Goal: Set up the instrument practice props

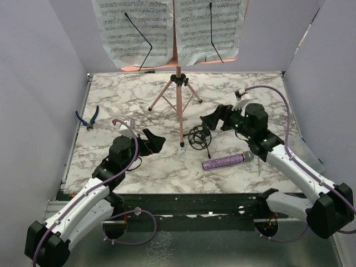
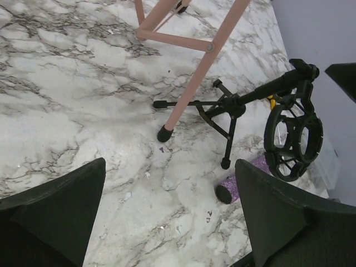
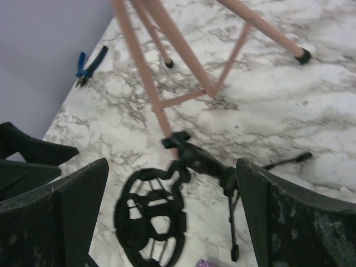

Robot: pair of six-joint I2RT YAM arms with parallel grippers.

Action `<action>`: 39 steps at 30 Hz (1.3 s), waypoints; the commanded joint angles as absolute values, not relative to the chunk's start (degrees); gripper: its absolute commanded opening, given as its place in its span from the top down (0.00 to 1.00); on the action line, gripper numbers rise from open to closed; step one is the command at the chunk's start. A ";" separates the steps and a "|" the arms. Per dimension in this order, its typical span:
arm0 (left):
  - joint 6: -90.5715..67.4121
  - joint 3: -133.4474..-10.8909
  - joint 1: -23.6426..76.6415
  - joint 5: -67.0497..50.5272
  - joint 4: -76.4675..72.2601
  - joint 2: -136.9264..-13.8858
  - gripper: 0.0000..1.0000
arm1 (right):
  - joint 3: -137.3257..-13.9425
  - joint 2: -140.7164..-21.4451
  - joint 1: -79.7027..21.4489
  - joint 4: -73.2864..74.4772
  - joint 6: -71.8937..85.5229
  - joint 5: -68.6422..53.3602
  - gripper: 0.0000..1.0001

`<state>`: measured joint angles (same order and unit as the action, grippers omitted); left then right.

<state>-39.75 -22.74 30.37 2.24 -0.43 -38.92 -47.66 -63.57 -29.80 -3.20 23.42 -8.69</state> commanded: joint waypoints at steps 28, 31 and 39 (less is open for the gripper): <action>-13.61 -64.37 63.46 -2.43 -3.28 -78.52 0.01 | -33.96 -61.36 7.45 -3.18 32.43 -36.88 0.00; -7.58 -68.44 67.26 -0.47 -0.60 -84.24 0.01 | -34.89 -59.28 7.55 -0.23 30.49 -32.73 0.00; 3.91 -75.02 71.68 5.13 7.20 -96.02 0.01 | -34.75 -58.74 7.55 4.38 28.97 -26.99 0.00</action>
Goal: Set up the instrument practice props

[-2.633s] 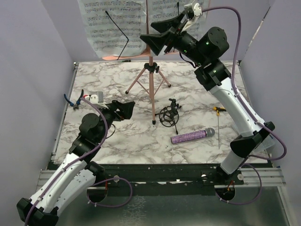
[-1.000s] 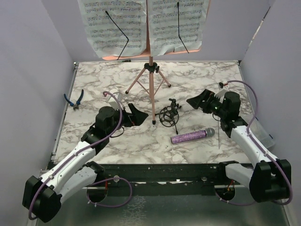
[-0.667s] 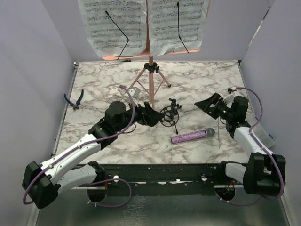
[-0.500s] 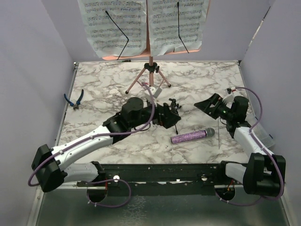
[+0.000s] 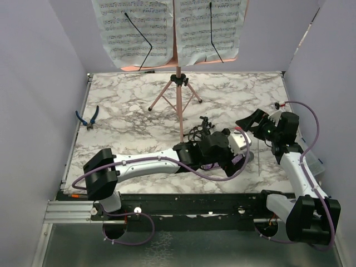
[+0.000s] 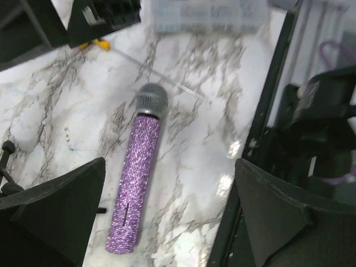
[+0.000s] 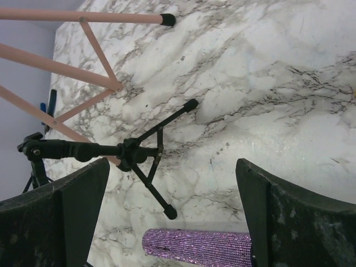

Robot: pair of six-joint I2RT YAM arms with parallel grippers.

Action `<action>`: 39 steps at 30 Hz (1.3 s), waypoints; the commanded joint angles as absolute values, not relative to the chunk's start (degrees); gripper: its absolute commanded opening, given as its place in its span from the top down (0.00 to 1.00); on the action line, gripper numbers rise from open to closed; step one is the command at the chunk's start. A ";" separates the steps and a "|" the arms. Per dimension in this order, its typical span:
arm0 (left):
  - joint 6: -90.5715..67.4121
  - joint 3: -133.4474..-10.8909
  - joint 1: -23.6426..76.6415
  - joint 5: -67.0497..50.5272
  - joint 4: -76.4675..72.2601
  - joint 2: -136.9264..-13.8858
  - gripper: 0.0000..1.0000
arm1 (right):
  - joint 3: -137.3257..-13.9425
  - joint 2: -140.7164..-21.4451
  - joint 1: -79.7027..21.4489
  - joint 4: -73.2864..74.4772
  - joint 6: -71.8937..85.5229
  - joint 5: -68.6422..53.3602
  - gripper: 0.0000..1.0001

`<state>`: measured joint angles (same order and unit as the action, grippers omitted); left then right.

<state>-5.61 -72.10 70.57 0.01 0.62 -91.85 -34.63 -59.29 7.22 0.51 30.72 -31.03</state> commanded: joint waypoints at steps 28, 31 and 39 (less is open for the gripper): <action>14.83 -87.62 72.60 13.23 15.69 -121.82 0.37 | -32.87 -62.14 7.60 1.46 30.35 -20.53 0.00; 14.55 -87.92 72.53 13.53 15.80 -123.17 0.42 | -33.60 -62.44 7.52 1.81 30.67 -21.88 0.00; 13.87 -89.13 72.51 13.52 16.00 -124.28 0.66 | -37.22 -61.79 7.52 4.73 30.02 -22.82 0.00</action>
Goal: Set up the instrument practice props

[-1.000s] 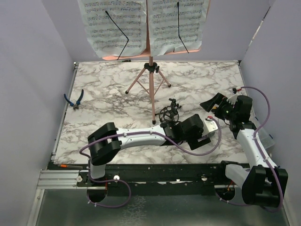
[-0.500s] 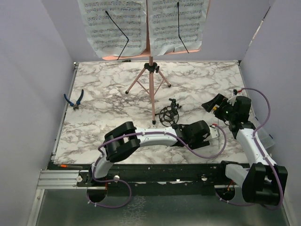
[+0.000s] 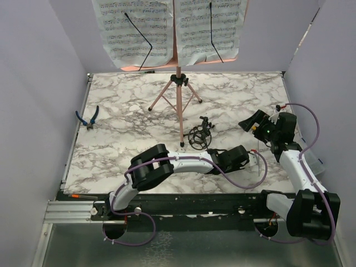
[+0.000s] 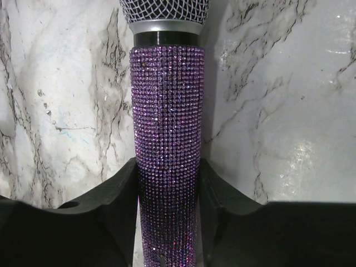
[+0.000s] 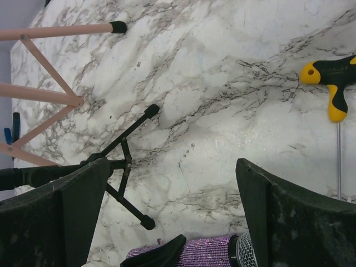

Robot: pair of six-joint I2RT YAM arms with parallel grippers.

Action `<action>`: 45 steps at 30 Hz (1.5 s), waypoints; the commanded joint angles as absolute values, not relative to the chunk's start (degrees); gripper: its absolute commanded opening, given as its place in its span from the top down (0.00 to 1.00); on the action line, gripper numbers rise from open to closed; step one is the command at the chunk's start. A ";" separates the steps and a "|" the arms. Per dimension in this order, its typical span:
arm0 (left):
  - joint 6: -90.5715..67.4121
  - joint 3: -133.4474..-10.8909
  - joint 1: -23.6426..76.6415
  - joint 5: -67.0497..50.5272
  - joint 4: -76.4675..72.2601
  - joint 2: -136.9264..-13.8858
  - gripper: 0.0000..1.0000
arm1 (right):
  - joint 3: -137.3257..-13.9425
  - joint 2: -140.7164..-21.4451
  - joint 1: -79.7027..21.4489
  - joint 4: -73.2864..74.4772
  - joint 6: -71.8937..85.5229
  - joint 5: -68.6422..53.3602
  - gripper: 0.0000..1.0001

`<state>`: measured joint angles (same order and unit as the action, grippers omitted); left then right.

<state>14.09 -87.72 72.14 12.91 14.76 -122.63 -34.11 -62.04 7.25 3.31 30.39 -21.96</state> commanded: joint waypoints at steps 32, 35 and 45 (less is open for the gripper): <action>0.61 -81.66 72.19 -5.16 8.19 -97.72 1.00 | -58.98 -56.78 7.55 9.45 34.17 -42.08 0.00; -1.42 -78.54 71.48 -6.63 5.90 -93.09 1.00 | -59.83 -55.75 7.50 7.47 35.39 -45.02 0.00; -13.08 -59.25 62.73 -18.09 -13.42 -75.37 1.00 | -56.73 -51.47 7.53 -2.19 40.41 -51.43 0.00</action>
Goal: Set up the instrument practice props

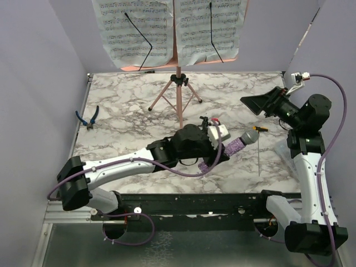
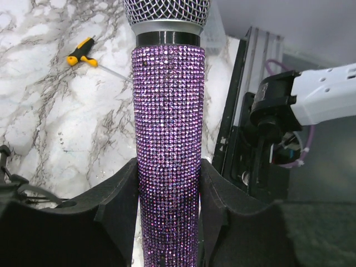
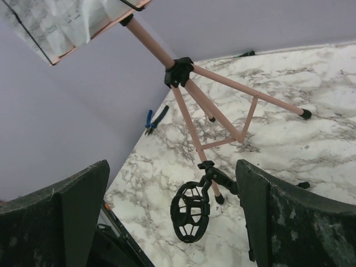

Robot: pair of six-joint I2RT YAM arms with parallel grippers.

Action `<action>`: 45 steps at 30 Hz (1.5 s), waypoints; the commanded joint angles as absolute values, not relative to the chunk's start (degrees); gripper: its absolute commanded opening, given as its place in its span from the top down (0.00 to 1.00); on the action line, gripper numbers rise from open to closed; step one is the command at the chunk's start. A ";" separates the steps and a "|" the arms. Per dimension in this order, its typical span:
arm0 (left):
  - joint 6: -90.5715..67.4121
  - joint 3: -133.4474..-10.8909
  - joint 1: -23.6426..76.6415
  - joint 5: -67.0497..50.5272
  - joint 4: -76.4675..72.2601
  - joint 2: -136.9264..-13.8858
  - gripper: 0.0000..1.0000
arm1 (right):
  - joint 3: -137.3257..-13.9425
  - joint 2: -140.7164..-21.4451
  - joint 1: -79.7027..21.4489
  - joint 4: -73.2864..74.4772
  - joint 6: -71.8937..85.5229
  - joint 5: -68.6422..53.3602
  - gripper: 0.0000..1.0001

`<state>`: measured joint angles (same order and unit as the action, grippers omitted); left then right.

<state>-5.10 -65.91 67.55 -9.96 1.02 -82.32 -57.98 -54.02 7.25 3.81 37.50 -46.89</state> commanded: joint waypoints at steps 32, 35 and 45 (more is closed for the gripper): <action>-47.87 -43.08 42.62 -25.18 -40.43 -68.88 1.00 | -39.96 -55.83 -9.98 -29.81 54.91 -49.25 0.01; -49.16 -42.52 42.60 -25.91 -41.26 -69.44 1.00 | -40.74 -58.85 -14.23 -33.49 55.85 -47.56 0.04; -51.29 -41.63 42.64 -27.38 -42.97 -70.72 1.00 | -46.13 -66.63 -21.87 -39.36 57.33 -45.96 0.25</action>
<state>-49.93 -42.19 42.81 -25.39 -37.67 -70.74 -43.55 -65.06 -20.45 -33.87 56.34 -47.64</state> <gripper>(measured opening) 0.431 0.799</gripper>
